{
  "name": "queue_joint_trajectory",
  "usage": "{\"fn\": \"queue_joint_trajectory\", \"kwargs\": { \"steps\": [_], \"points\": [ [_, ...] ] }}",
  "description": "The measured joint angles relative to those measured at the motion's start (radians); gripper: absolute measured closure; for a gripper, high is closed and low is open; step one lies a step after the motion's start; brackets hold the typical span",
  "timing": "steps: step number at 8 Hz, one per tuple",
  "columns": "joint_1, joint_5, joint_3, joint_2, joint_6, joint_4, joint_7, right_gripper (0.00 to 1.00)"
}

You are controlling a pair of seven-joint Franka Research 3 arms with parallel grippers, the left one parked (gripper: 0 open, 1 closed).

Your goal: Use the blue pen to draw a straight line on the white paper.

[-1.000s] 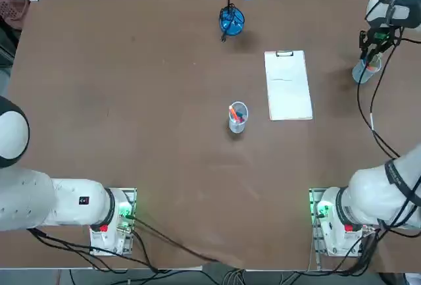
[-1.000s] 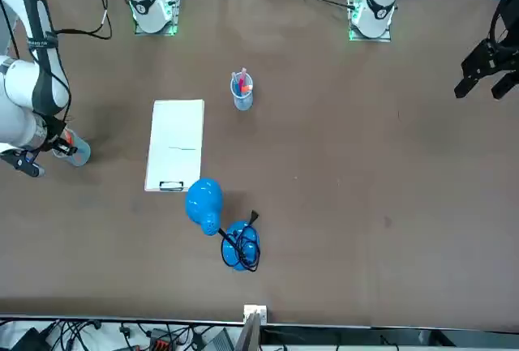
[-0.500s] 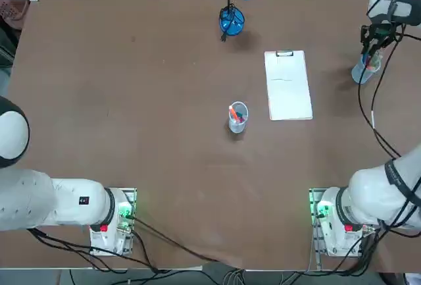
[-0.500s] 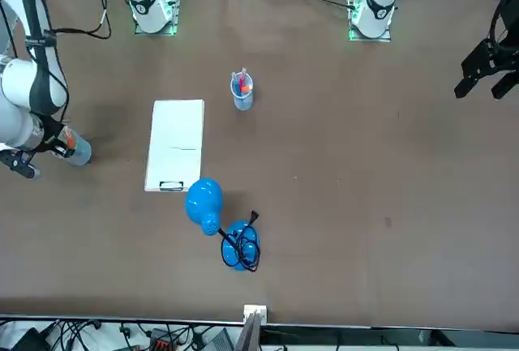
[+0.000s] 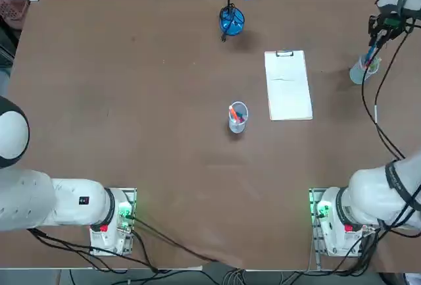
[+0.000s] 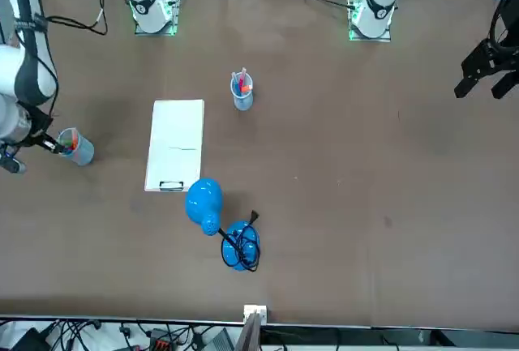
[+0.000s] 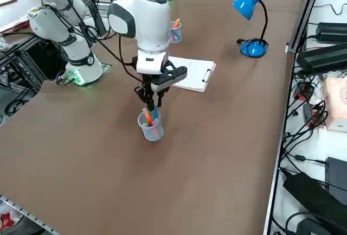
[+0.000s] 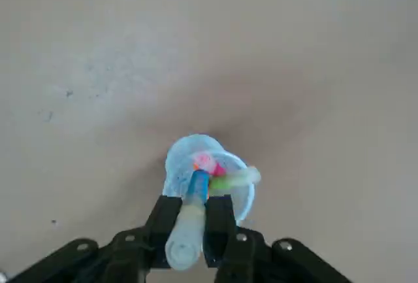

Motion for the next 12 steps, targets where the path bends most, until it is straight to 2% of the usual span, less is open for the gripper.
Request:
{"fn": "queue_joint_trajectory", "kwargs": {
  "steps": [3, 5, 7, 9, 12],
  "points": [
    [0.003, 0.000, 0.011, -0.095, -0.138, 0.041, -0.033, 0.83],
    [0.030, 0.002, 0.027, -0.124, -0.271, 0.134, -0.074, 0.83],
    [0.070, 0.096, 0.048, -0.151, -0.341, 0.189, -0.139, 0.83],
    [0.112, 0.173, 0.055, -0.199, -0.396, 0.190, -0.230, 0.83],
    [0.245, 0.244, 0.060, -0.233, -0.393, 0.131, -0.229, 0.83]
  ]
}}
